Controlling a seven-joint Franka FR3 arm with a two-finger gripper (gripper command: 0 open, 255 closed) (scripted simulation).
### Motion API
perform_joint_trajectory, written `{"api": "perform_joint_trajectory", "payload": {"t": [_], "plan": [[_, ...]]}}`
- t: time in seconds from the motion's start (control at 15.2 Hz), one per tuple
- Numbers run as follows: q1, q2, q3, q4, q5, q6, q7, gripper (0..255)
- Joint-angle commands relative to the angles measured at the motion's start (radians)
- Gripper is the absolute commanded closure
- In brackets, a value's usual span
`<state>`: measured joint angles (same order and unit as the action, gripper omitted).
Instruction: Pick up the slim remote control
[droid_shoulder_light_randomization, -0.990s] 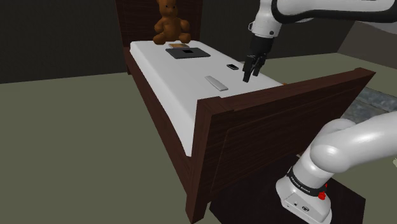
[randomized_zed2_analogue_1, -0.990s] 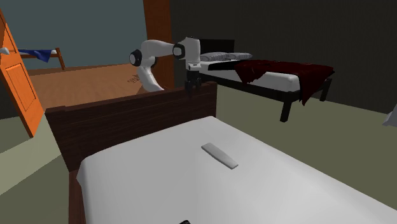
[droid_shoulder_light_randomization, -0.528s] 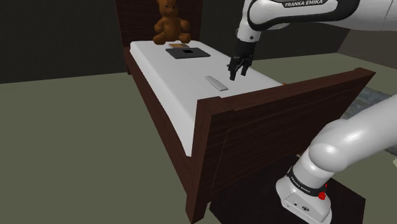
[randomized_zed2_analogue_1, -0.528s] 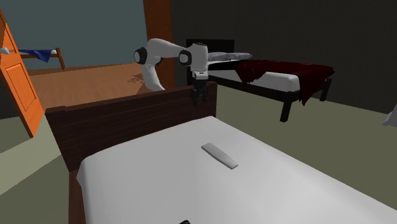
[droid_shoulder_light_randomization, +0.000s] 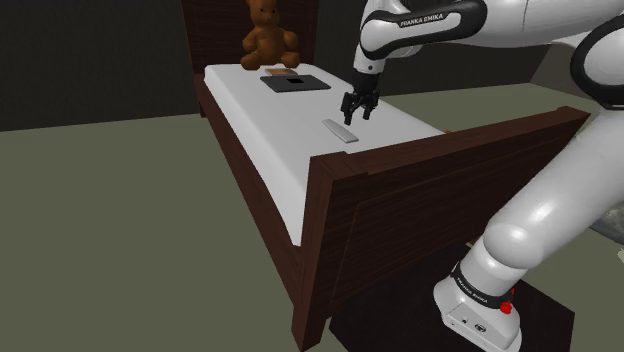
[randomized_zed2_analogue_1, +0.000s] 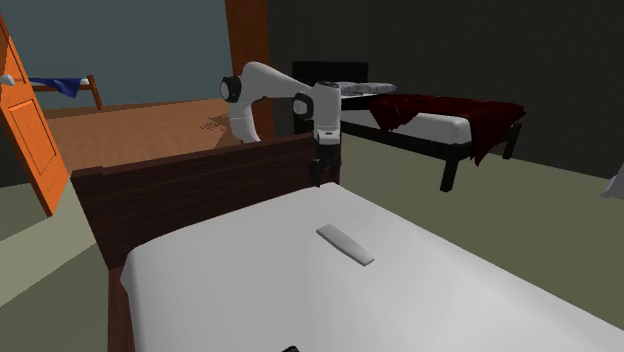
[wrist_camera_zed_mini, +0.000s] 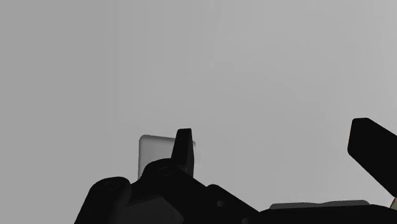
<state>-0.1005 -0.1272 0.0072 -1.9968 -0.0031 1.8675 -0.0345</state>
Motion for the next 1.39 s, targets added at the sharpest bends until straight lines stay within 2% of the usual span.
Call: {"api": "perform_joint_trajectory", "payload": {"t": [0.0, 0.53, 0.92, 1.32], "plan": [[-0.01, 0.075, -0.01, 0.058, -0.002, 0.017, 0.005, 0], [-0.048, 0.368, -0.046, 0.328, 0.006, 0.037, 0.026, 0], [-0.083, 0.61, -0.069, 0.606, 0.025, -0.002, 0.04, 0], [-0.085, 0.634, -0.069, 0.571, 0.026, 0.056, 0.04, 0]]}}
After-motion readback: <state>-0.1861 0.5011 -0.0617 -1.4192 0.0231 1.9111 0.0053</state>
